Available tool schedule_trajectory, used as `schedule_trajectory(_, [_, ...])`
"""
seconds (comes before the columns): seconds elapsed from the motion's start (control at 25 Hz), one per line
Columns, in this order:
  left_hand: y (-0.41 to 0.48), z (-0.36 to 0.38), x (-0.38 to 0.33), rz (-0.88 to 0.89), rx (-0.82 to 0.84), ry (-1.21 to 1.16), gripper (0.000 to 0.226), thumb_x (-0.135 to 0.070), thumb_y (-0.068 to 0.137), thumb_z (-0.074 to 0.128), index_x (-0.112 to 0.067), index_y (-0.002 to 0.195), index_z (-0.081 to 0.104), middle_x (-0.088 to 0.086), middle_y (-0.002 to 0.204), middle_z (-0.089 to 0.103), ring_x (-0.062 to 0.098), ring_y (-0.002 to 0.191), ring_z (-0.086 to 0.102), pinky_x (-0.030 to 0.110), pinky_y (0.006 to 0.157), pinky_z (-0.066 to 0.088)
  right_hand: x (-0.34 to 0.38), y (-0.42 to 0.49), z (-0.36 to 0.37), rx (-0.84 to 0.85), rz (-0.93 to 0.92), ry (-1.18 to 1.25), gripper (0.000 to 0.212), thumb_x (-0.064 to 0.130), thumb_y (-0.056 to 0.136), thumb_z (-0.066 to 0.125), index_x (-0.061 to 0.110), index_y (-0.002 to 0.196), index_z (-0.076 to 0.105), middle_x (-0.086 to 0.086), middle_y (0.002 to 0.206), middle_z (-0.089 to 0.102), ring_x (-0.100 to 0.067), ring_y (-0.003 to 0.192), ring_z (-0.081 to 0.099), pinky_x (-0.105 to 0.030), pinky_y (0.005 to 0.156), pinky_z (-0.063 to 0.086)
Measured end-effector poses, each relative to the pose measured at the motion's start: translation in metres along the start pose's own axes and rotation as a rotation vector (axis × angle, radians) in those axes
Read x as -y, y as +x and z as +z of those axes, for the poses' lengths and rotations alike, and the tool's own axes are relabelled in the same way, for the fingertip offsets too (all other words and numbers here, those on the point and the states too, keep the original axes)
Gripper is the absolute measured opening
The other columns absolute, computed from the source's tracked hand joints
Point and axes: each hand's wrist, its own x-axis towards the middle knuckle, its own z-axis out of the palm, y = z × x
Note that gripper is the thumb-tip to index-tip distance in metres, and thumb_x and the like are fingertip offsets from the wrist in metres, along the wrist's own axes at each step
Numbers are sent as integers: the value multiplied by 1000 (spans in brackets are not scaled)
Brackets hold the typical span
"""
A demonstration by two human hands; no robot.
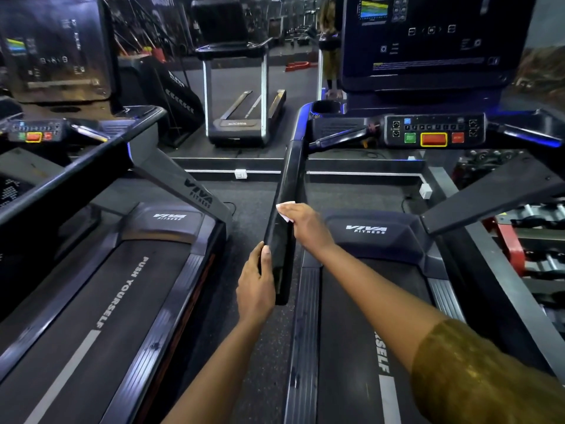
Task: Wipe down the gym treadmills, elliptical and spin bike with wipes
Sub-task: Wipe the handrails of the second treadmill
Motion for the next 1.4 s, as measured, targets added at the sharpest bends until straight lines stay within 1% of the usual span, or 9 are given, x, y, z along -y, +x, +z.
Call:
schedule_trajectory(0.08, [0,1,1,1,-6,12,52,-51,97,25,-28,141,40,-1,142,47,18,131,41,39,106,30,1,-21,0,-46,-103,-48,35,-12,76,56,1,107,68,-12,106,69,-30,96,65,-39,81,55])
schedule_trajectory(0.24, [1,0,0,-13,-15,25,50,-49,98,25,-28,140,43,3,139,50,22,127,45,39,102,32,28,-71,-11,-53,-214,41,39,7,82,41,0,112,65,-12,109,68,-18,102,56,-19,95,40])
schedule_trajectory(0.48, [-4,-3,-7,-23,42,1,49,-47,100,25,-24,141,41,5,141,48,24,131,41,38,104,28,54,-111,-23,7,-138,199,40,-4,75,42,0,105,69,-11,108,69,-13,104,56,-7,98,34])
schedule_trajectory(0.64, [-1,-19,-3,79,193,-3,53,-38,100,36,-16,147,29,14,147,38,26,136,34,34,108,26,75,-108,-45,-115,223,380,45,-15,75,50,8,109,69,-5,109,69,2,101,58,-13,94,44])
schedule_trajectory(0.76, [-5,-40,-4,206,183,89,57,-28,96,51,-14,146,29,18,143,40,27,134,37,36,108,29,83,-117,-59,-212,423,430,35,-6,82,58,14,108,69,3,101,69,13,78,58,-3,73,43])
schedule_trajectory(0.88, [-6,-52,-20,374,211,216,53,-22,94,55,-15,143,36,13,140,44,26,130,41,32,105,30,79,-131,-72,-309,552,561,29,1,84,63,18,106,70,2,98,71,8,68,61,-14,71,52])
schedule_trajectory(0.96, [-6,-47,-36,512,278,305,48,-22,95,54,-15,140,42,11,138,47,25,128,43,31,103,31,72,-142,-84,-358,631,643,25,0,84,63,11,106,68,2,92,70,0,66,65,-18,70,55])
schedule_trajectory(1.16, [4,22,-76,751,554,406,39,-21,95,54,-13,133,50,9,132,52,22,123,48,18,97,28,24,-165,-128,-466,848,678,13,-2,87,56,5,87,68,-10,84,66,-11,60,66,-16,56,55])
schedule_trajectory(1.4, [33,165,-105,889,817,521,38,-22,95,54,-12,132,52,8,137,51,22,129,43,25,104,27,-69,-192,-177,-515,1016,790,25,-8,88,52,-2,109,64,-10,98,65,-12,73,65,-14,59,53])
